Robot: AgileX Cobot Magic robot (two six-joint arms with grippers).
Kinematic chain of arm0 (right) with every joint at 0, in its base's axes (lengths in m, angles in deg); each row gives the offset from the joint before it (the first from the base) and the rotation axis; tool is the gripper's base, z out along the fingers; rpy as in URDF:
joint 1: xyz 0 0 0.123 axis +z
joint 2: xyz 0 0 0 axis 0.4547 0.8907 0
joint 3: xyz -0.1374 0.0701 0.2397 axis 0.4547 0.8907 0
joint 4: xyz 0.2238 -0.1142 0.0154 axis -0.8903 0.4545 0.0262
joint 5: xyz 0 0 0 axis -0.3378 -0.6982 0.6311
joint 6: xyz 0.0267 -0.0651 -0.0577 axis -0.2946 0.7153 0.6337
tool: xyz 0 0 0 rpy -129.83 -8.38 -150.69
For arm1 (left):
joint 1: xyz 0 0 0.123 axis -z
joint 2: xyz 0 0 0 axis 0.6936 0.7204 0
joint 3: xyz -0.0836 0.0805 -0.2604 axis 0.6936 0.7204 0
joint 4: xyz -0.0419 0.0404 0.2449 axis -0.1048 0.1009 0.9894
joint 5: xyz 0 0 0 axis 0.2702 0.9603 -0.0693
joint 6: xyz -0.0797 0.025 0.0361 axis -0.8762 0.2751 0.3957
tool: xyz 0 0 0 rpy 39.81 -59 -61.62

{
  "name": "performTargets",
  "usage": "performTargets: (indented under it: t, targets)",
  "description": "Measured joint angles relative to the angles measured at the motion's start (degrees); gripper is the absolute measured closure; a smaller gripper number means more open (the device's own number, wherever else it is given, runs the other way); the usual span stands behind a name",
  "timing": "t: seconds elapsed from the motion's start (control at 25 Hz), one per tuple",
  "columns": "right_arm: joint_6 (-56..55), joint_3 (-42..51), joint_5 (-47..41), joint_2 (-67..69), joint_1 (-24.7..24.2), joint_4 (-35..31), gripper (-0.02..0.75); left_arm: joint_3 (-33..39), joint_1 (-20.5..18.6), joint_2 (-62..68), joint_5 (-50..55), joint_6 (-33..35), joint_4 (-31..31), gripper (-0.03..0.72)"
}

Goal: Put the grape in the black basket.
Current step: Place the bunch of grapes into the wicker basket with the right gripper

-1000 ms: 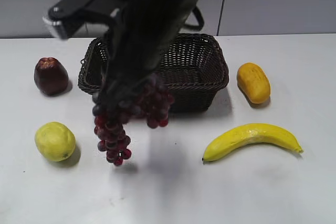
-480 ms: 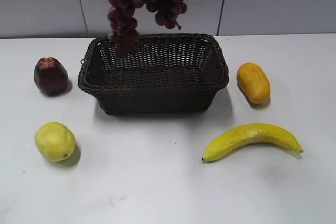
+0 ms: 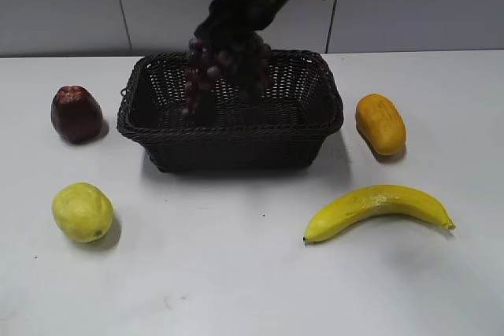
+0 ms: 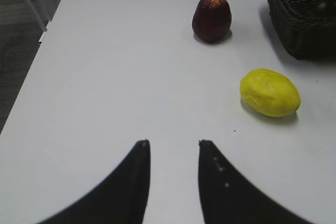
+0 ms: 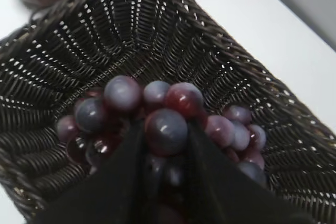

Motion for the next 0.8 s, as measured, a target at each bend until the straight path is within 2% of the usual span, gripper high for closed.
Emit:
performTargets:
  t: [0.24,0.32,0.4,0.48,0.6,0.8]
  targets:
    - [-4.33,0.00,0.80,5.48,0.00,-0.06,0.577,0.00,0.00,0.00,0.00,0.00,0.00,0.455]
    - [-4.92,0.00,1.22,5.99,0.00,-0.33,0.489,0.00,0.00,0.00,0.00,0.00,0.00,0.455]
    - [-5.28,0.00,1.44,6.15,0.00,-0.45,0.280,0.00,0.00,0.00,0.00,0.00,0.00,0.455]
    - [-5.34,-0.04,1.72,5.89,0.00,-0.45,0.154,0.00,0.00,0.00,0.00,0.00,0.00,0.455]
    - [-5.39,-0.04,1.66,4.89,0.00,-0.34,0.108,0.00,0.00,0.00,0.00,0.00,0.00,0.455]
    - [-6.00,-0.36,-1.36,0.53,-0.50,1.13,0.098,0.00,0.00,0.00,0.00,0.00,0.00,0.455]
